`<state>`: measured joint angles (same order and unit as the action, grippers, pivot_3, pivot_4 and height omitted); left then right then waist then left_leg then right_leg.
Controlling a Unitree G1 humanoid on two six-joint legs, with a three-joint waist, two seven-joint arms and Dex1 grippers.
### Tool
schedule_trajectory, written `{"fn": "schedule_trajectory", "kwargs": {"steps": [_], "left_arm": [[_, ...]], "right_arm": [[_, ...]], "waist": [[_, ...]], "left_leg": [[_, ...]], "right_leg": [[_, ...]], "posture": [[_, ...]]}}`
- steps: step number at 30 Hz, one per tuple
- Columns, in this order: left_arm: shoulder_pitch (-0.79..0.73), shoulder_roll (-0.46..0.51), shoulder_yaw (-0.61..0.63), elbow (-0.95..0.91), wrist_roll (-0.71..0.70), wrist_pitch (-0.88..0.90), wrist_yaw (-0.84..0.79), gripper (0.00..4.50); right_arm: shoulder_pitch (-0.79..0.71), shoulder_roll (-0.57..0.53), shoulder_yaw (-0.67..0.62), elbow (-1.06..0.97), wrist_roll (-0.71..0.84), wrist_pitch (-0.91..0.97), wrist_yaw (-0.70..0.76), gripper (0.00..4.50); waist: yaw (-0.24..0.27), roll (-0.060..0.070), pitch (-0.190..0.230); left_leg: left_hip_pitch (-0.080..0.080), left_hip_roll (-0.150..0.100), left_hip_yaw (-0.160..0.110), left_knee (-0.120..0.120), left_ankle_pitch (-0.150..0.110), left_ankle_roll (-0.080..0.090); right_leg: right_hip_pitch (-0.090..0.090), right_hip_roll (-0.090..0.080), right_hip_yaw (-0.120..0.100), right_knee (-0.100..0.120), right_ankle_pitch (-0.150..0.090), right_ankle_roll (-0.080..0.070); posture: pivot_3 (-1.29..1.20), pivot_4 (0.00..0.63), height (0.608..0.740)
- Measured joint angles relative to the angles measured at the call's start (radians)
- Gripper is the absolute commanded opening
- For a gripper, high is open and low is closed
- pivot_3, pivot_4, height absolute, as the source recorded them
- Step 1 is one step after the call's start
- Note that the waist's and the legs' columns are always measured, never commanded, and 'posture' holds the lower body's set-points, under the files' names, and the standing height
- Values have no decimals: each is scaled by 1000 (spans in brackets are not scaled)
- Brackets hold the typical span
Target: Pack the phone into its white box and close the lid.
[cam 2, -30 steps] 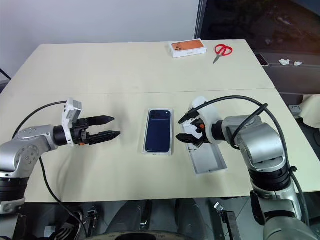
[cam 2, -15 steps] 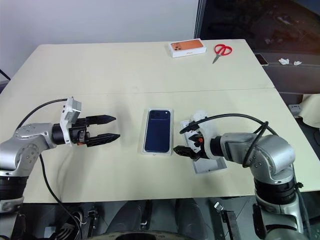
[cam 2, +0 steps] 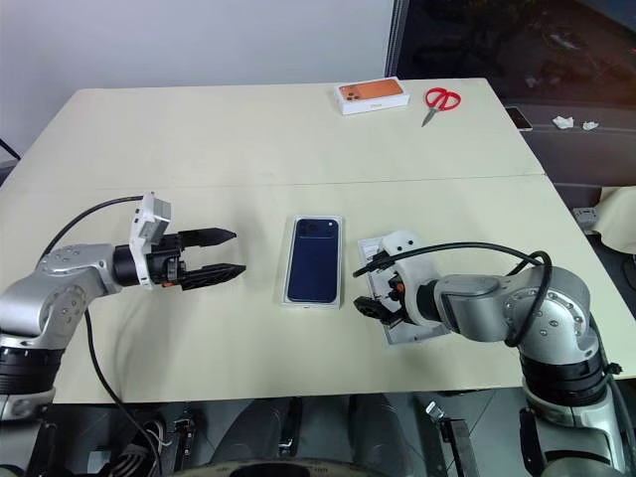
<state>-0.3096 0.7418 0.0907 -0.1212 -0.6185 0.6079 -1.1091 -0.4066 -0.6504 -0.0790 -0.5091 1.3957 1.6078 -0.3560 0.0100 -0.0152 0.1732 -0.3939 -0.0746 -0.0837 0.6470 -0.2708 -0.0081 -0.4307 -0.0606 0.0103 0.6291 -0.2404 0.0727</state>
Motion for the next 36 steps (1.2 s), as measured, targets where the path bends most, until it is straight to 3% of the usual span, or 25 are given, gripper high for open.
{"fn": "schedule_trajectory", "kwargs": {"steps": [2, 6, 16, 20, 24, 30, 36], "left_arm": [[0, 0, 0, 0, 0, 0, 2, 4500], [0, 0, -1, 0, 0, 3, 8, 4500], [0, 0, -1, 0, -1, 22, 30, 4500], [0, -2, -1, -1, -1, 22, 37, 4500], [0, -2, -1, -3, -1, 22, 42, 4500], [0, -3, 0, -3, -1, 22, 49, 4500], [0, -6, 0, -3, 8, 13, 68, 4500]], "right_arm": [[1, -1, 15, 2, 35, -2, -54, 3158], [19, -47, 76, 9, 152, -58, -175, 1139], [-20, -231, 286, 27, 389, -293, -402, 1139], [-33, -278, 337, 28, 428, -353, -439, 19], [-49, -303, 374, 33, 438, -394, -463, 19], [-83, -303, 381, 113, 422, -444, -496, 19], [-114, -231, 261, 189, 351, -557, -434, 19]], "waist": [[-1, 0, 0], [-1, 0, 0], [-1, 0, 0], [0, 0, 0], [-1, 0, 0], [0, 0, 0], [0, 0, 0]], "left_leg": [[0, 0, 0, 0, 0, 0], [0, 0, 0, 0, 0, 0], [0, 0, 0, 1, 0, 1], [0, 0, 0, 1, 0, 1], [1, 0, 0, 2, 0, 1], [1, 1, 1, 2, 0, 1], [1, 1, 1, 1, -1, 2]], "right_leg": [[0, 0, 0, 0, 0, 0], [0, 0, 0, 0, 0, 0], [1, 0, 0, 0, 0, 0], [1, 0, 0, -1, 0, 0], [2, 0, 0, -1, 0, 0], [2, 1, 0, -1, -1, -1], [2, 1, 0, -1, 0, 1]], "posture": [[0, 150, 740], [0, 150, 740], [0, 150, 740], [0, 150, 740], [0, 150, 740], [0, 150, 740], [0, 150, 740]]}}
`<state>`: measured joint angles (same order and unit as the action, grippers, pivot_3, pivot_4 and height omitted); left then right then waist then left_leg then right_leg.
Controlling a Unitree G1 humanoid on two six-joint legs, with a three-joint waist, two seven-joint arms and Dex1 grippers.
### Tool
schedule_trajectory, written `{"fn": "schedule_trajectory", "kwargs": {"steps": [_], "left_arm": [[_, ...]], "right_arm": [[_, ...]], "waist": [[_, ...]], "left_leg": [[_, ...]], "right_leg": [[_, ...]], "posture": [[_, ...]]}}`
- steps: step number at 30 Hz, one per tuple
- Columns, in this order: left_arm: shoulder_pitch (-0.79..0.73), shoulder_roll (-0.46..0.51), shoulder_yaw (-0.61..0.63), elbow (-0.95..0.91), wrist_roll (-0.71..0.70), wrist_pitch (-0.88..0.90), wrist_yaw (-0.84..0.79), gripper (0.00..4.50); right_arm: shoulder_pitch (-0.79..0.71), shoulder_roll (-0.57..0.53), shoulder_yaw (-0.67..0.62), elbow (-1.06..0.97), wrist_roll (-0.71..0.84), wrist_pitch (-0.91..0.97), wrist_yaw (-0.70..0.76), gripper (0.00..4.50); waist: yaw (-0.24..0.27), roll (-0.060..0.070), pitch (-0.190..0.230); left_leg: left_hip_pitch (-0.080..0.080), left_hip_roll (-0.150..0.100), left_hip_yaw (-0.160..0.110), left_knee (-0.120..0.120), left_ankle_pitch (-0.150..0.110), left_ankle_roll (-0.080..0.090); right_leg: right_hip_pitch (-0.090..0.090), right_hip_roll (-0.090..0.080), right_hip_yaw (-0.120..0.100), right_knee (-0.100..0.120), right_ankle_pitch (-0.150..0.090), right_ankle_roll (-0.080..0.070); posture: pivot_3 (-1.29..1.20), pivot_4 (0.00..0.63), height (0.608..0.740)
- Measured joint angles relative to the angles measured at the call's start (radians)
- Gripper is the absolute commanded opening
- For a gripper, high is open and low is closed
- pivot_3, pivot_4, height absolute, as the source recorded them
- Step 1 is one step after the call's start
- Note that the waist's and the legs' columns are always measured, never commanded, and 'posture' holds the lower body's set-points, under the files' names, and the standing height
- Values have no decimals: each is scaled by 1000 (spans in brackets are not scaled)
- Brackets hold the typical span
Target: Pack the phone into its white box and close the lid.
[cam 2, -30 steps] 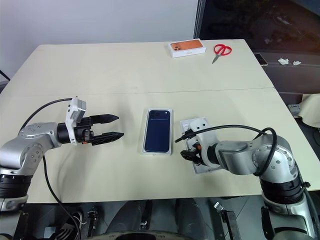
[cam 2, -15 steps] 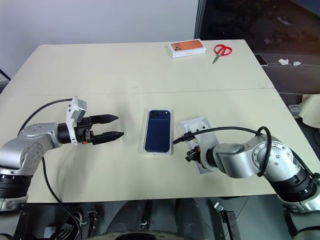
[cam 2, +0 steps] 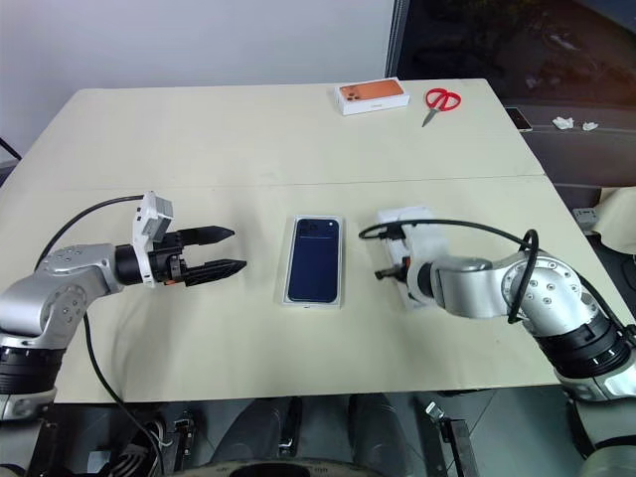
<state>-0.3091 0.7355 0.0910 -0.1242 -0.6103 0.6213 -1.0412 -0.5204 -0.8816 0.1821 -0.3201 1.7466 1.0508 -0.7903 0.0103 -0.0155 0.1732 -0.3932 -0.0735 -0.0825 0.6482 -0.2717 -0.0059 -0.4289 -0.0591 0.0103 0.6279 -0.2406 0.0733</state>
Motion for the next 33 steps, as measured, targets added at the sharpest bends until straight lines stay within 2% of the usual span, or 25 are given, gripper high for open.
{"fn": "schedule_trajectory", "kwargs": {"steps": [3, 7, 9, 13, 16, 20, 23, 28, 33], "left_arm": [[0, 0, 4, 16, 12, -18, 6, 4500], [-1, -11, 40, 54, -2, -17, 15, 4500], [-7, -15, 54, 65, -13, -15, 21, 4500], [-8, 2, 107, 90, -35, 16, 23, 4500], [-10, 27, 143, 100, -66, 51, 17, 4500], [-8, 39, 176, 108, -80, 56, 6, 4500], [12, 40, 201, 100, -100, 56, -3, 4500], [33, 38, 205, 88, -102, 52, 0, 4500], [63, 37, 202, 69, -100, 50, 1, 4500]], "right_arm": [[-14, 120, -98, 42, 60, -93, 77, 19], [-99, 394, -214, 88, 185, -200, 132, 19], [-138, 481, -266, 90, 200, -228, 146, 19], [-73, 619, -286, 77, 202, -217, 194, 19], [-3, 663, -255, 94, 202, -181, 226, 19], [6, 668, -217, 136, 202, -176, 251, 19], [-5, 724, -202, 159, 199, -178, 295, 19], [-28, 811, -131, 281, 75, -185, 393, 19], [-13, 821, -133, 305, 44, -168, 427, 19]], "waist": [[-4, 0, 0], [-18, 1, 1], [-19, 1, 1], [-24, 0, 0], [-25, 1, 1], [-25, 2, 1], [-31, 2, 2], [-29, 3, 1], [-25, 3, 1]], "left_leg": [[0, 0, 1, 0, 0, 0], [1, 2, 0, 0, 0, 0], [1, 2, 0, 0, 0, 0], [1, 1, 0, -1, -1, 1], [0, 1, 2, -1, -1, 1], [1, 1, 2, -1, 0, 1], [1, 2, 2, -1, 0, 0], [2, 2, 2, -1, 0, 0], [1, 0, 2, -1, -1, 1]], "right_leg": [[0, 1, 1, 0, 0, 0], [0, 2, 1, 2, 0, 0], [0, 2, 1, 2, 0, 0], [-1, 2, 2, 2, 0, 0], [-2, 2, 3, 3, 0, 0], [-2, 2, 3, 3, 1, 0], [-3, 2, 3, 4, 0, 0], [-3, 2, 3, 4, 1, 0], [-2, 1, 3, 3, 1, 0]], "posture": [[0, 150, 740], [0, 150, 740], [0, 150, 740], [0, 150, 740], [0, 150, 740], [0, 150, 740], [0, 150, 740], [0, 150, 740], [0, 150, 740]]}}
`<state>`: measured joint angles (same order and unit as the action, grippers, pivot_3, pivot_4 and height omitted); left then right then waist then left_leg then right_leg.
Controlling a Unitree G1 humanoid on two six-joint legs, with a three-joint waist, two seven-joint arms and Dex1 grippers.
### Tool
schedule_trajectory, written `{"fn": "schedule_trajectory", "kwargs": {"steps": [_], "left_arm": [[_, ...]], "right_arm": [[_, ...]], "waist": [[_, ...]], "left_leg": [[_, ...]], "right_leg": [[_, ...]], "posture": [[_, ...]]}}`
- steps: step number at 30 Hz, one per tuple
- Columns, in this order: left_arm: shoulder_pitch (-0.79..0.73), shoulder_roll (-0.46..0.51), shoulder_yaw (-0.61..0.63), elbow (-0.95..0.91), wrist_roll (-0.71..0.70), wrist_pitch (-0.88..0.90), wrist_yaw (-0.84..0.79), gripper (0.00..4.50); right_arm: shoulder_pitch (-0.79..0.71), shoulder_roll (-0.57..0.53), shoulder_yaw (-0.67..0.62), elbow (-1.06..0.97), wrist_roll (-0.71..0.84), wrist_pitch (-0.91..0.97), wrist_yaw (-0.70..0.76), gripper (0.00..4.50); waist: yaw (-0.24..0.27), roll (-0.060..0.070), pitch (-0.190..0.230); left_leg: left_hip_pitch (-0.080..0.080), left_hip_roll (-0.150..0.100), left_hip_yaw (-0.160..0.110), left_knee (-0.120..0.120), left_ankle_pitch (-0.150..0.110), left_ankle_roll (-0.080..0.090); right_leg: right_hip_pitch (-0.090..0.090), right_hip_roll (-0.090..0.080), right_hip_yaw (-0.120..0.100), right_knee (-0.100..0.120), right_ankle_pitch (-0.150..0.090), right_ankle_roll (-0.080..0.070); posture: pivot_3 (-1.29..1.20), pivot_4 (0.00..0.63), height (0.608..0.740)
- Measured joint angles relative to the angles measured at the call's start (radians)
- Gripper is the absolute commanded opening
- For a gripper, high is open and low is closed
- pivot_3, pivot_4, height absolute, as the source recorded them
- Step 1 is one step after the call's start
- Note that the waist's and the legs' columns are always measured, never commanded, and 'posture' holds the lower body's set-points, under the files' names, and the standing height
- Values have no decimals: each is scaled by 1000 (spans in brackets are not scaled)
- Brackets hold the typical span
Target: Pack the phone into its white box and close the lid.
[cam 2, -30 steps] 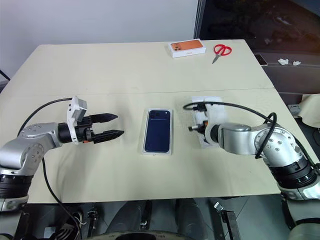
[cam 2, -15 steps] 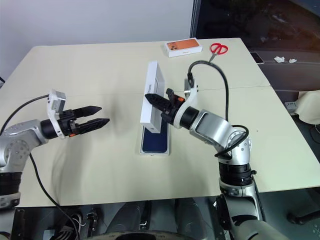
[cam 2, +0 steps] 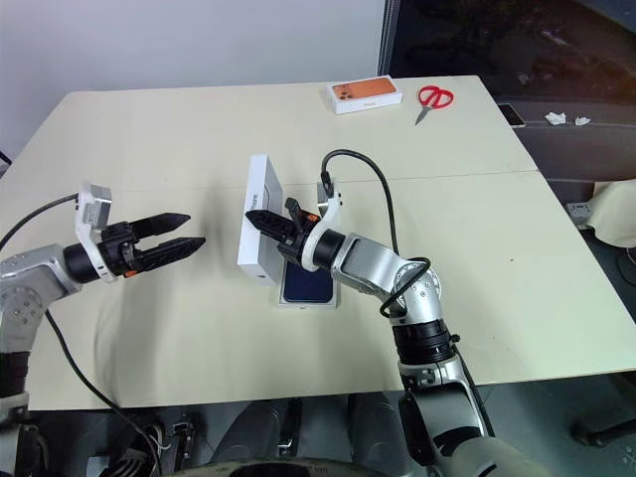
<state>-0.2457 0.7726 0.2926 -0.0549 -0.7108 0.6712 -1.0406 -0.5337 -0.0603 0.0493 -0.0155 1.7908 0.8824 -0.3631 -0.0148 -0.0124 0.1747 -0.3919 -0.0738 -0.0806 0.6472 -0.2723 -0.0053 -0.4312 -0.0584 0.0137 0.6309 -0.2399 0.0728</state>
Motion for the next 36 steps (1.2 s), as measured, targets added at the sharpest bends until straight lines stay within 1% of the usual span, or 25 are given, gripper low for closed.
{"fn": "schedule_trajectory", "kwargs": {"steps": [4, 7, 9, 12, 15, 17, 18, 19, 20, 21, 22, 23, 24, 25, 26, 28, 29, 32, 36], "left_arm": [[3, -2, -8, -14, 3, -4, -1, 4500], [3, -25, -30, -20, 5, -11, 1, 4500], [3, -39, -46, -19, 13, -16, 2, 4500], [2, -58, -67, -14, 39, -38, 13, 4500], [3, -73, -90, -5, 60, -50, 20, 4500], [6, -76, -106, -5, 73, -59, 20, 4500], [10, -79, -116, -5, 79, -68, 20, 4500], [15, -85, -122, -5, 88, -72, 20, 4500], [19, -88, -124, -4, 91, -73, 20, 4260], [21, -88, -125, -4, 92, -72, 19, 3957], [21, -88, -125, -4, 91, -69, 18, 3673], [21, -88, -126, -4, 91, -66, 16, 3110], [21, -88, -130, -3, 91, -63, 14, 2700], [21, -88, -136, -3, 91, -63, 13, 2060], [21, -89, -142, 1, 92, -63, 13, 1688], [17, -105, -148, 11, 98, -67, 19, 615], [13, -117, -158, 12, 103, -69, 24, 96], [6, -148, -188, 10, 111, -69, 35, 34], [-5, -196, -213, 9, 114, -71, 55, 34]], "right_arm": [[16, 3, 2, 6, -1, 33, 23, 19], [19, 19, 3, 36, -7, 46, 44, 19], [30, 43, 5, 68, -27, 50, 67, 19], [35, 41, 6, 112, -63, 76, 95, 19], [35, 43, 2, 122, -83, 94, 108, 875], [35, 45, -5, 123, -92, 95, 113, 1837], [35, 44, -11, 123, -97, 95, 114, 2423], [35, 44, -18, 123, -101, 96, 114, 2919], [35, 43, -22, 123, -103, 97, 115, 3522], [35, 40, -25, 122, -112, 102, 117, 3989], [35, 36, -25, 118, -125, 108, 123, 4008], [35, 25, -25, 111, -142, 113, 132, 4008], [35, 14, -25, 99, -160, 116, 141, 4008], [33, 0, -28, 90, -171, 119, 150, 4008], [29, -11, -33, 83, -176, 125, 157, 4008], [25, -52, -47, 56, -179, 142, 184, 4008], [18, -91, -50, 33, -185, 156, 208, 4008], [-8, -218, -74, -29, -228, 188, 293, 4008], [-34, -370, -122, -37, -299, 205, 422, 4008]], "waist": [[-2, 0, 0], [-6, 0, 0], [-5, 0, 0], [-4, 0, 0], [-4, 0, 0], [-4, 0, 0], [-4, 0, 0], [-5, 0, 0], [-5, 0, 0], [-5, 0, 0], [-4, 0, 0], [-4, 0, 0], [-4, 0, 0], [-3, 0, 0], [-3, 0, 0], [0, 0, 0], [3, 1, 0], [2, 0, 0], [2, 0, 0]], "left_leg": [[0, 1, 0, -1, 0, 0], [1, 1, 0, -1, 0, -1], [1, 1, 0, -1, 0, -1], [1, 1, 0, 0, 0, -1], [0, 1, 0, 0, 0, -1], [0, 1, 0, -1, 0, -1], [0, 1, 0, 0, 0, -1], [0, 1, 0, 0, 0, -1], [0, 1, 0, 0, 0, -1], [0, 1, 0, 0, 0, -1], [0, 1, 0, 0, 0, -1], [0, 1, 0, 0, 0, -1], [0, 1, 0, 0, 0, -1], [0, 1, 0, 0, 0, -1], [0, 1, 0, 0, 0, -1], [0, 1, 0, 0, 0, -1], [0, 1, 0, 0, 0, -1], [0, 0, 0, 1, 0, 0], [0, 1, 0, 1, 0, 0]], "right_leg": [[-1, 0, 0, 1, 0, 0], [-1, 1, 0, 1, 0, 0], [-1, 1, 0, 2, 0, 0], [-1, 1, 0, 2, 0, 0], [-1, 1, 0, 1, 0, 0], [-1, 1, 0, 1, 0, 0], [-1, 1, 0, 1, 0, 0], [-1, 1, 0, 1, 0, 0], [-1, 1, 0, 2, 0, 0], [-1, 1, 0, 2, 0, 0], [-1, 1, 0, 2, 0, 0], [-1, 1, 0, 2, 0, 0], [-1, 1, 0, 2, 0, 0], [-1, 1, 0, 2, 0, 0], [-1, 1, 0, 2, 0, 0], [-1, 1, 0, 2, 0, 0], [0, 1, 0, 1, 0, 0], [0, 1, 0, 1, 0, 0], [0, 1, 0, 1, 0, 0]], "posture": [[0, 150, 740], [0, 150, 740], [0, 150, 740], [0, 150, 740], [0, 150, 740], [0, 150, 740], [0, 150, 740], [0, 150, 740], [0, 150, 740], [0, 150, 740], [0, 150, 740], [0, 150, 740], [0, 150, 740], [0, 150, 740], [0, 150, 740], [0, 150, 740], [0, 150, 740], [0, 150, 740], [0, 150, 740]]}}
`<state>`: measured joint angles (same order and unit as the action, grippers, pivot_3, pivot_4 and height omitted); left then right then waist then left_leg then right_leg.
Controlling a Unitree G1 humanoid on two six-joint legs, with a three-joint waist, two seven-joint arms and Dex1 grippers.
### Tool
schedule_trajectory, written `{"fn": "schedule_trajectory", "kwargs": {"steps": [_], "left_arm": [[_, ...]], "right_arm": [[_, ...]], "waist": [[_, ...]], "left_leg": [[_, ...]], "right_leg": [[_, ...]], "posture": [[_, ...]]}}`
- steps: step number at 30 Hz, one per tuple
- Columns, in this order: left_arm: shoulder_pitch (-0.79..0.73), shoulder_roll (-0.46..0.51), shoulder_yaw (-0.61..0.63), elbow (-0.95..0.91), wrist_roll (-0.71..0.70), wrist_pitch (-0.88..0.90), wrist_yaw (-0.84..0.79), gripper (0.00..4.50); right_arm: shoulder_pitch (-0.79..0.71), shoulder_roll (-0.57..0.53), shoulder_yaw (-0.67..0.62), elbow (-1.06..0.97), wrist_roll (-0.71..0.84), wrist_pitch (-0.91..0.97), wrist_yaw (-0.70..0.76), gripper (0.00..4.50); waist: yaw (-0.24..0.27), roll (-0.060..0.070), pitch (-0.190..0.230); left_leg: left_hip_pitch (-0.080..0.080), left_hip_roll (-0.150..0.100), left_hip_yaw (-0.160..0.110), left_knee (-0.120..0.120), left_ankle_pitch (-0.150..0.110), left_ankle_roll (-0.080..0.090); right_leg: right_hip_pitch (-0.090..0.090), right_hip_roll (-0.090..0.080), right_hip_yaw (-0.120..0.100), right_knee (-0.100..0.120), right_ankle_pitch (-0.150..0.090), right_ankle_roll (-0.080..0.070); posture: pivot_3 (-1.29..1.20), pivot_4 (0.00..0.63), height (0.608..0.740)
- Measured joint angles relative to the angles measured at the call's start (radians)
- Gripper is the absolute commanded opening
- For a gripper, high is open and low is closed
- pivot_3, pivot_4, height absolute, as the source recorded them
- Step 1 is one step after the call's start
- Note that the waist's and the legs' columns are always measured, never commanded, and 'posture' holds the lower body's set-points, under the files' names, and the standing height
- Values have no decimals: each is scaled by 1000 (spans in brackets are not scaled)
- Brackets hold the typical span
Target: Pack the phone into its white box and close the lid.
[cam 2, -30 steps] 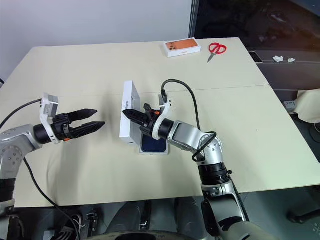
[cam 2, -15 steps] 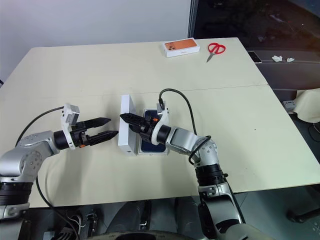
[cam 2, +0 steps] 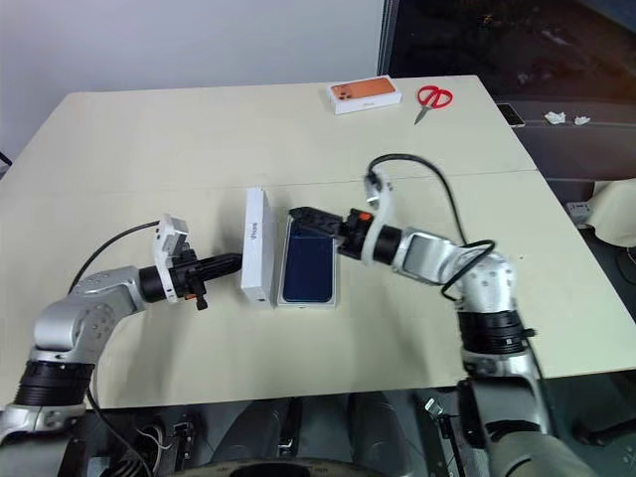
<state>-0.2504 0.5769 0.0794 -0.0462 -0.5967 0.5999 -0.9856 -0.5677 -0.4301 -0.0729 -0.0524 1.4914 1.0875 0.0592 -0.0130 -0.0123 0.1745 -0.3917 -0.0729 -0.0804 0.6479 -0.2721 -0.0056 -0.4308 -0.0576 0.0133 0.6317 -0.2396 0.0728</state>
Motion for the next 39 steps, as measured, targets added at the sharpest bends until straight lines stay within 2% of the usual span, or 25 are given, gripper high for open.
{"fn": "schedule_trajectory", "kwargs": {"steps": [3, 5, 9, 13, 16, 22, 25, 31, 39], "left_arm": [[-28, -46, -30, 3, 12, -7, 17, 34], [-43, -82, -50, 5, 20, -19, 33, 34], [-60, -105, -74, 5, 35, -34, 36, 34], [-59, -78, -65, 7, 39, -36, 33, 34], [-49, -30, -32, 7, 38, -35, 32, 0], [-25, 57, 18, 28, 62, -40, 30, 0], [-10, 79, -30, 35, 121, -68, 22, 0], [-48, 56, -175, 67, 214, -96, -11, 0], [-103, -17, -190, 105, 237, -117, -13, 0]], "right_arm": [[-4, -151, 63, -48, -200, -35, 166, 4008], [-3, -249, 159, -80, -407, -127, 295, 4008], [-5, -286, 254, -80, -658, -268, 444, 4008], [-11, -298, 327, -80, -857, -386, 541, 4008], [-11, -284, 338, -84, -930, -423, 577, 3203], [6, -282, 371, -91, -1102, -528, 622, 136], [8, -274, 377, -86, -1154, -555, 649, 52], [17, -262, 423, -9, -1305, -661, 690, 52], [47, -250, 417, -5, -1366, -678, 725, 52]], "waist": [[1, 1, 0], [-1, 0, 0], [-4, 0, 0], [0, 0, 0], [0, 0, 0], [4, 0, 0], [4, 0, 0], [4, 0, 0], [3, 0, 0]], "left_leg": [[0, 0, 0, 0, 0, 0], [0, 0, 1, 1, 0, 0], [0, 1, 1, 1, 0, 0], [0, 1, 1, 1, 0, 0], [0, 0, 1, 1, 0, 0], [0, 0, 0, 1, 0, -1], [0, -1, 0, 1, 0, -1], [0, -1, 0, 1, 0, -1], [0, -1, 0, 1, 0, -1]], "right_leg": [[1, 0, 0, 0, 0, 0], [1, 0, 0, 0, 0, 1], [0, 1, 0, 0, 0, 1], [0, 1, 0, 0, 0, 1], [0, 1, 1, 0, 0, 1], [1, 0, 0, -1, 0, 1], [1, 0, 1, -1, 0, 0], [1, 0, 0, -1, 0, 0], [0, 0, 0, 0, 0, 0]], "posture": [[0, 150, 740], [0, 150, 740], [0, 150, 740], [0, 150, 740], [0, 150, 740], [0, 150, 740], [0, 150, 740], [0, 150, 740], [0, 150, 740]]}}
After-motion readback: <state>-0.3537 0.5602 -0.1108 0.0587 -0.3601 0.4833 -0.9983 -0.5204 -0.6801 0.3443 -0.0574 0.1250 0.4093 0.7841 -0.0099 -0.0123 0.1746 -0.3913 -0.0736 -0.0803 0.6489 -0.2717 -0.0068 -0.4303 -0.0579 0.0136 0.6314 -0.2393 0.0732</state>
